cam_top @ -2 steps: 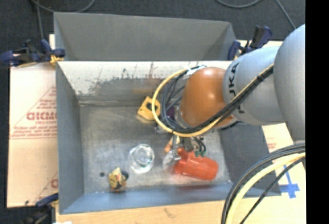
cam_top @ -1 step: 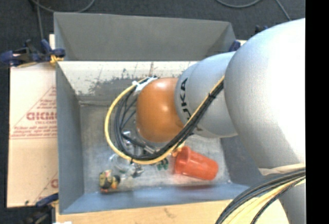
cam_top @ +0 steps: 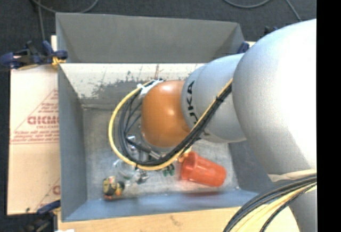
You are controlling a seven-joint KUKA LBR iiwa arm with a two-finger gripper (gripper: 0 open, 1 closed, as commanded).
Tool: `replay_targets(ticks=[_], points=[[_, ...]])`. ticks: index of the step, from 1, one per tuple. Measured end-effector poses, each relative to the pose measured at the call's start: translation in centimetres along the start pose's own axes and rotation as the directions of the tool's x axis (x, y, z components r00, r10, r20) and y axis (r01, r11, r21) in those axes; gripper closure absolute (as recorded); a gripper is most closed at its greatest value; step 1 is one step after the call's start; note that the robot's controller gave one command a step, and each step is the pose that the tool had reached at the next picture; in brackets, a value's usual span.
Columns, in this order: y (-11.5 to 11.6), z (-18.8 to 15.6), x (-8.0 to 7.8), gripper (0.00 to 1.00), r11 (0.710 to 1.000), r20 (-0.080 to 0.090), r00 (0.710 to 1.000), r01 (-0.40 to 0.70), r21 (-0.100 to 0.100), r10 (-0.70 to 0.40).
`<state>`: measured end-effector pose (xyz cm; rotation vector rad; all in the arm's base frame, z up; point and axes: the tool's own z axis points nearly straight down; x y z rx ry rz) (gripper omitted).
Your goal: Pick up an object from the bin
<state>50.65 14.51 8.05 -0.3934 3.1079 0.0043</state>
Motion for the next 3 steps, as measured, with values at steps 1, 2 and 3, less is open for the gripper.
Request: replay_targets(ticks=[1,2,3], points=[[-1.1,-5.1,0.3,1.0,1.0,-0.013,1.0,-0.002,0.003,0.002],[-1.4,-11.1,0.4,1.0,0.994,-0.011,0.994,0.11,0.001,-0.11],[-1.0,-14.7,1.2,1.0,0.994,-0.002,0.994,0.114,0.001,-0.114]])
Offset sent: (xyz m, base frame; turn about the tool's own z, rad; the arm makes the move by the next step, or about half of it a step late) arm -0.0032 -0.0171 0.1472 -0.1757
